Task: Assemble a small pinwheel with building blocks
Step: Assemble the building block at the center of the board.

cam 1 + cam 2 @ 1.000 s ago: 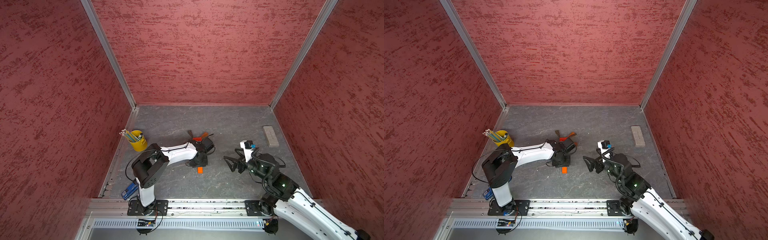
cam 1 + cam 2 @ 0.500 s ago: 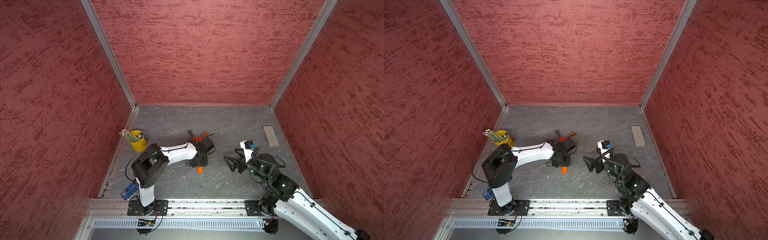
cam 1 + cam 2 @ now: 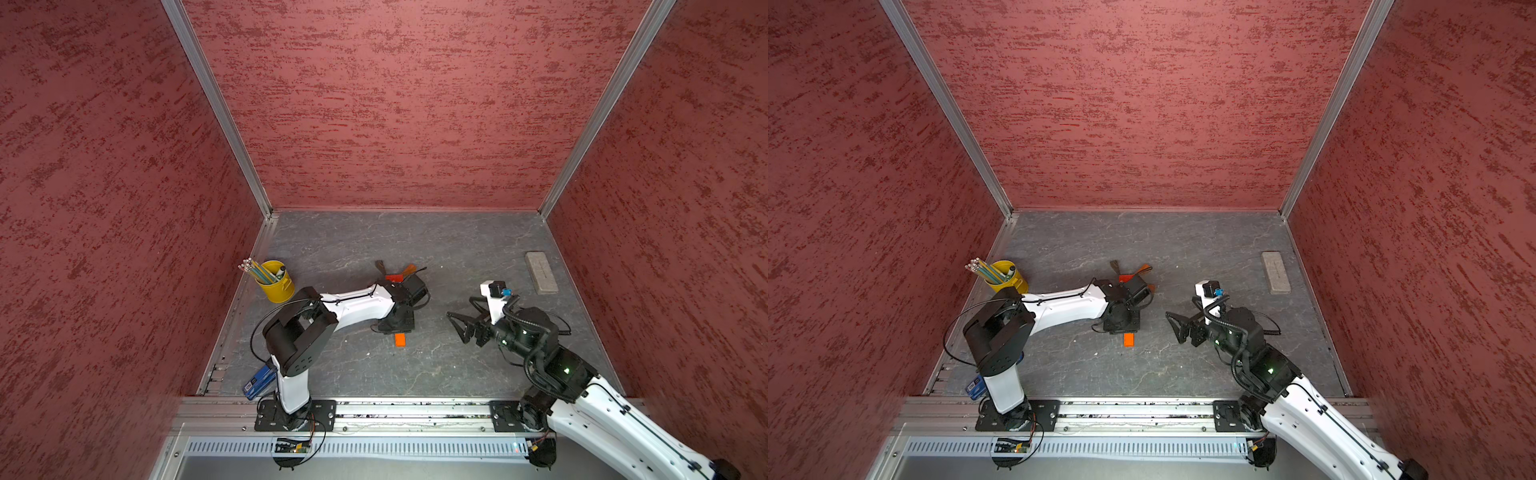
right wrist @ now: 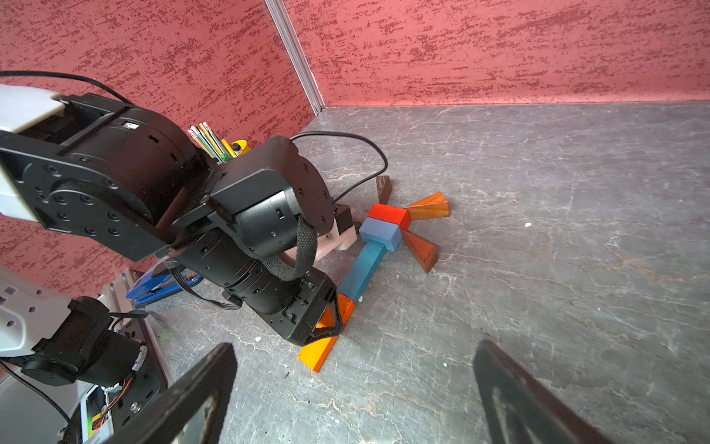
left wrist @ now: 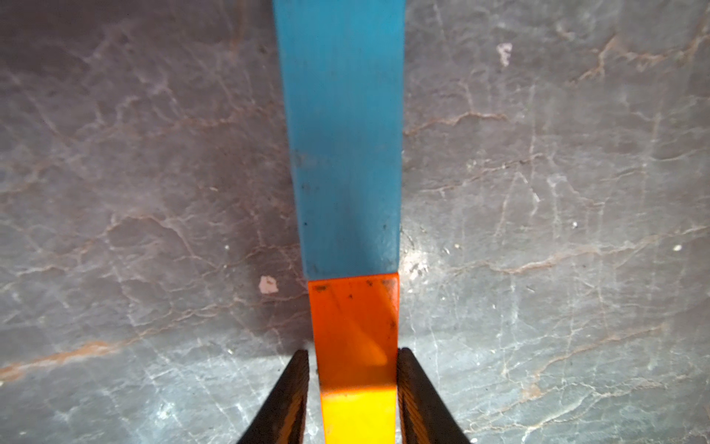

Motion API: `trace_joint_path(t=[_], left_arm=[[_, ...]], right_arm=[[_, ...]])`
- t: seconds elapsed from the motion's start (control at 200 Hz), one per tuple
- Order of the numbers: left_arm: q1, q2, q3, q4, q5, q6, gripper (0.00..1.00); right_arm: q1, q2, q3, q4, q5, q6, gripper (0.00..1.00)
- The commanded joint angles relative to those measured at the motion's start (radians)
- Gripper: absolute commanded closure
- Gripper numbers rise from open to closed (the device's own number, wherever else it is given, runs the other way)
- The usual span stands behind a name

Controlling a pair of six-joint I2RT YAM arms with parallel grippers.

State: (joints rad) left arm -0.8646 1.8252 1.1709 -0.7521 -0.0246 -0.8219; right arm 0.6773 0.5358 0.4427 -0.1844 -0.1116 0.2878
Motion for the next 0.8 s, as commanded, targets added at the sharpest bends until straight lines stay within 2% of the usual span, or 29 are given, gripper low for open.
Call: trace_joint_path(t=[0.0, 0.17, 0.311, 0.351, 0.371, 0.381, 0.386, 0.391, 0.411, 0.601, 0.696, 0.792], left_arm=[[0.004, -0.024, 0.006, -0.018, -0.015, 0.01, 0.61], [-0.001, -0.02, 0.014, -0.005, -0.01, 0.022, 0.6], [-0.011, -0.038, 0.019, 0.022, -0.02, 0.041, 0.5], [-0.013, -0.042, 0.021, 0.021, -0.023, 0.045, 0.39], [-0.013, -0.045, 0.022, 0.019, -0.024, 0.048, 0.3], [-0.014, -0.048, 0.022, 0.018, -0.024, 0.049, 0.24], [-0.014, -0.048, 0.022, 0.018, -0.024, 0.049, 0.12], [-0.014, -0.049, 0.022, 0.017, -0.025, 0.049, 0.06], [-0.014, -0.055, 0.02, 0.018, -0.029, 0.05, 0.0], [-0.017, -0.157, -0.036, 0.059, -0.053, 0.078, 0.0], [-0.019, -0.272, -0.079, 0.077, -0.09, 0.124, 0.0], [0.008, -0.425, -0.125, 0.06, -0.175, 0.186, 0.0]], right_arm=[[-0.004, -0.003, -0.01, 0.025, -0.014, 0.007, 0.01], [-0.004, -0.004, -0.01, 0.025, -0.014, 0.007, 0.01], [-0.004, -0.002, -0.01, 0.025, -0.011, 0.008, 0.01], [-0.004, -0.003, -0.01, 0.025, -0.01, 0.008, 0.01], [-0.004, -0.003, -0.011, 0.023, -0.007, 0.008, 0.01], [-0.005, -0.003, -0.01, 0.022, -0.005, 0.009, 0.01], [-0.005, -0.003, -0.01, 0.022, -0.003, 0.009, 0.01], [-0.004, -0.003, -0.011, 0.022, -0.003, 0.009, 0.01], [-0.005, -0.004, -0.011, 0.02, 0.002, 0.01, 0.01], [-0.005, -0.004, -0.01, 0.016, 0.037, 0.01, 0.01], [-0.005, 0.024, -0.006, 0.018, 0.051, -0.001, 0.01], [-0.004, 0.082, 0.006, 0.033, 0.094, -0.021, 0.01]])
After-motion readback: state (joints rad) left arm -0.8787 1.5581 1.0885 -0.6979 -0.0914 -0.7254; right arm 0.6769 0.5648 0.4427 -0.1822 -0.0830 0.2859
